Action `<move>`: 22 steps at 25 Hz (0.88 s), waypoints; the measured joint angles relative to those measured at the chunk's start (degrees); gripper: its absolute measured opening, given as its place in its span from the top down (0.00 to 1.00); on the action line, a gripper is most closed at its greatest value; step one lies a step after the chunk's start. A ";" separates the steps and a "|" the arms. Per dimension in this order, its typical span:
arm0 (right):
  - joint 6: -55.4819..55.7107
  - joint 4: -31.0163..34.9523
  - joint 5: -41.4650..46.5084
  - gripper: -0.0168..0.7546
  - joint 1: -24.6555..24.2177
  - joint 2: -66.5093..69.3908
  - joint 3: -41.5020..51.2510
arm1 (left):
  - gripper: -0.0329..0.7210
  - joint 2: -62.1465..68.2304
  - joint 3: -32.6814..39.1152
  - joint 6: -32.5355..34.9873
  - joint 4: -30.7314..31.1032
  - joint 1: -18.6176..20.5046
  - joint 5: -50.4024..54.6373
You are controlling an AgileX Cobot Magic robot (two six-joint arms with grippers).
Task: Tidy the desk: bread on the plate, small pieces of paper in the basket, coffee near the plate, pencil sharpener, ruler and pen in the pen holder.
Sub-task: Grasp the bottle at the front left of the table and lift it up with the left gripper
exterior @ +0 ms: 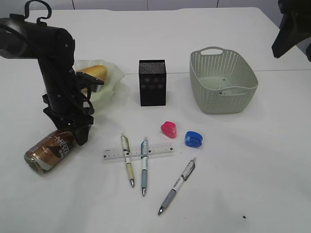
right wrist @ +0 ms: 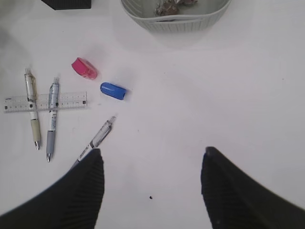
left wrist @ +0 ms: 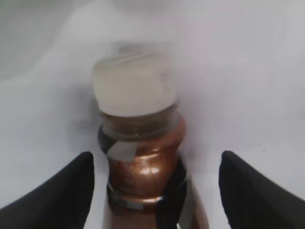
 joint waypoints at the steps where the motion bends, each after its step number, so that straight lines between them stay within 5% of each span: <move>1: 0.00 0.00 0.00 0.33 0.00 0.00 0.00 | 0.18 0.12 0.00 0.00 0.11 0.00 0.14; 11: -0.11 0.00 0.00 0.33 0.00 0.00 0.00 | 0.21 0.91 0.00 0.00 0.75 0.00 0.24; 18: -0.11 0.00 0.00 0.33 0.00 0.00 0.00 | 0.56 0.91 0.00 -0.95 1.30 0.00 0.24; 22: -0.11 0.00 0.00 0.33 0.00 0.00 0.00 | 0.62 0.91 -0.09 -1.69 1.48 0.00 0.28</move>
